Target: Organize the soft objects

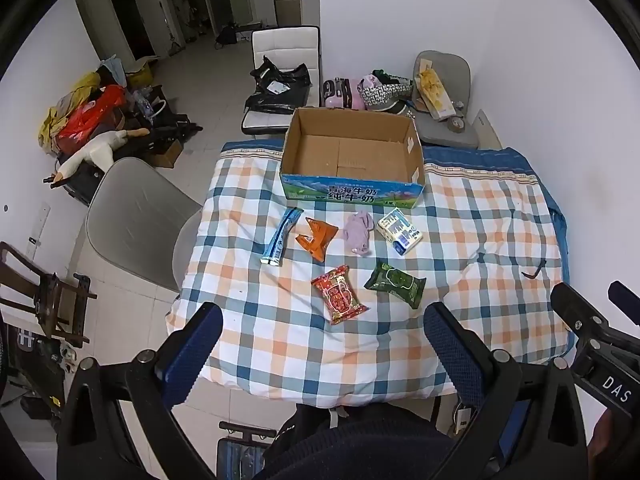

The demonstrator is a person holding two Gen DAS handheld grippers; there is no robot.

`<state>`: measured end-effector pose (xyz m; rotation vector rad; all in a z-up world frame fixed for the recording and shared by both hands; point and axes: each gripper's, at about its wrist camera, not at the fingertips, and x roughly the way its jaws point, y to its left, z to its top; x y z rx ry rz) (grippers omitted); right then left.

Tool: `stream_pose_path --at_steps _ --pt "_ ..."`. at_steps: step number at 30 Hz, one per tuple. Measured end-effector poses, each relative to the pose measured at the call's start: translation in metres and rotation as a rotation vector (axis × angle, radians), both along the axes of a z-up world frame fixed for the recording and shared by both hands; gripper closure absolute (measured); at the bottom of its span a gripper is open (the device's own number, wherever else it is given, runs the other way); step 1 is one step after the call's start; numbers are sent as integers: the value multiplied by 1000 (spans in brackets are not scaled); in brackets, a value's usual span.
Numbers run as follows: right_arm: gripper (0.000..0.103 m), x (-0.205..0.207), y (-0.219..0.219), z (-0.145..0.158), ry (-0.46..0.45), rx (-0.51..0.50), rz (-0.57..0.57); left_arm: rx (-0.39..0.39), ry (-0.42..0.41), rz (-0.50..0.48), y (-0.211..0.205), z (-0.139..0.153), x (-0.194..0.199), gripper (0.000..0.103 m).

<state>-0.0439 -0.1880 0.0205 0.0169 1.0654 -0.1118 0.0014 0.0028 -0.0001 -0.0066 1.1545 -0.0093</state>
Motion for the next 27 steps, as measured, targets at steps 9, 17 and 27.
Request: stream_pose_path --at_steps 9,17,27 --pt "0 -4 0 0 -9 -5 -3 2 -23 -1 1 6 0 0" --pt "0 6 -2 11 -15 -7 -7 8 -48 11 0 22 6 0" --pt "0 1 2 8 -25 -11 -9 11 -68 11 3 21 0 0"
